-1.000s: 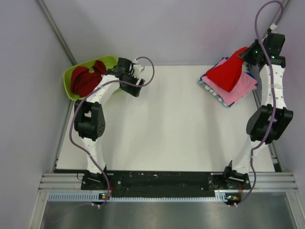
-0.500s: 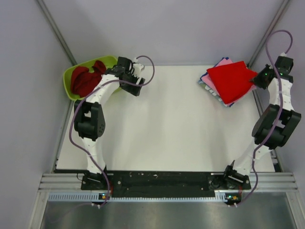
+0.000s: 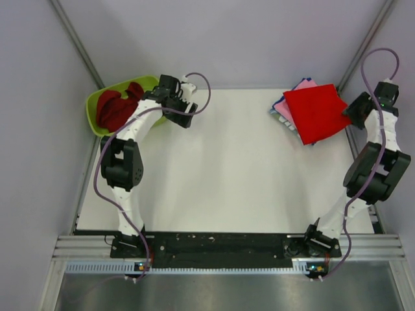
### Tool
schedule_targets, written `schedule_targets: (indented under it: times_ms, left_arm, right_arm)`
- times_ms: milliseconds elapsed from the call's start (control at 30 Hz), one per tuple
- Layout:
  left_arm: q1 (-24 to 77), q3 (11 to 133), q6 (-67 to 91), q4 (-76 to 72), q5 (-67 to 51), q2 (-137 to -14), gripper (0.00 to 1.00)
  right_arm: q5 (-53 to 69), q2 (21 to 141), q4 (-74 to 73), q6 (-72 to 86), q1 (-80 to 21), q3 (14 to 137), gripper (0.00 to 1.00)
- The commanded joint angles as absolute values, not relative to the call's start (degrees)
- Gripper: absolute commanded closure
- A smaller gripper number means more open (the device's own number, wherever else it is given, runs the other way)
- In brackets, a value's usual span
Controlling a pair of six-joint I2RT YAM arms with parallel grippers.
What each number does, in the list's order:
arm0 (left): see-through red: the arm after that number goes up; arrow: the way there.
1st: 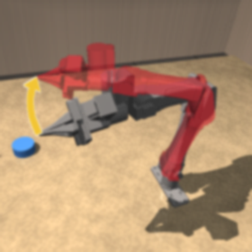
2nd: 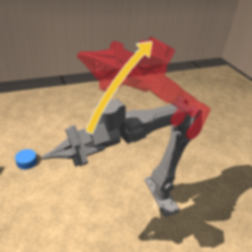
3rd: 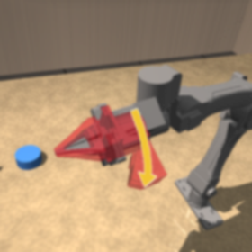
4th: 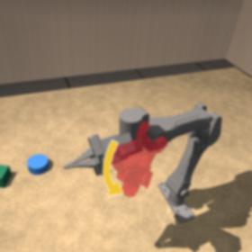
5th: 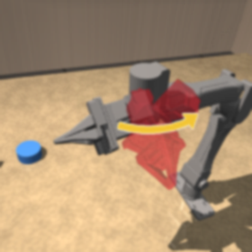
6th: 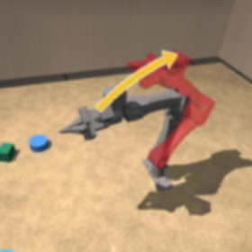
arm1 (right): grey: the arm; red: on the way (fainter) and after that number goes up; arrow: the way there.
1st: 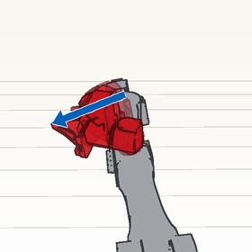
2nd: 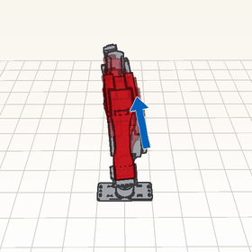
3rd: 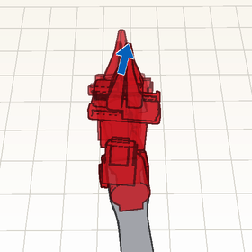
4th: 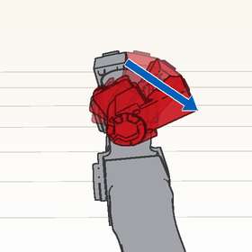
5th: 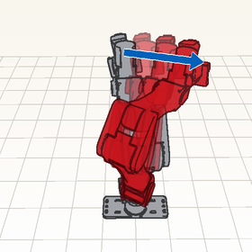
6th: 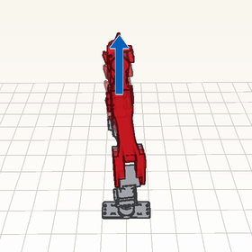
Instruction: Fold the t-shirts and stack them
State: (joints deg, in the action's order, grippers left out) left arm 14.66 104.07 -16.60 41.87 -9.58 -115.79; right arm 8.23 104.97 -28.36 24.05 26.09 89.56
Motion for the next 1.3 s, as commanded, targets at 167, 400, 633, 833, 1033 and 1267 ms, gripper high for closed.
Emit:
schedule_targets:
  times_ms: [167,400,633,833,1033,1267]
  left_arm:
    - [14.7,105.6,-19.8,42.7,-8.4,-115.0,0.17]
    - [14.6,105.5,-20.6,43.1,-8.0,-113.7,0.16]
    - [14.5,104.3,-21.4,42.8,-8.3,-113.2,0.16]
    - [14.4,104.2,-21.7,43.2,-8.5,-114.3,0.16]
    - [14.2,105.5,-21.7,43.7,-9.1,-115.7,0.16]
    - [14.2,107.7,-21.5,45.0,-9.7,-117.2,0.16]
  right_arm:
    - [-5.7,100.6,-27.2,18.5,24.2,96.9,0.32]
    - [-9.8,99.8,-20.1,0.4,6.4,97.2,0.30]
    - [-16.4,109.2,-18.5,-12.9,-7.5,100.6,0.30]
    - [-26.1,115.5,-14.7,-18.7,-9.9,104.2,0.33]
    - [-24.0,118.6,-11.2,-22.5,-10.5,104.8,0.35]
    - [-25.6,122.9,-9.5,-25.0,-10.9,107.2,0.37]
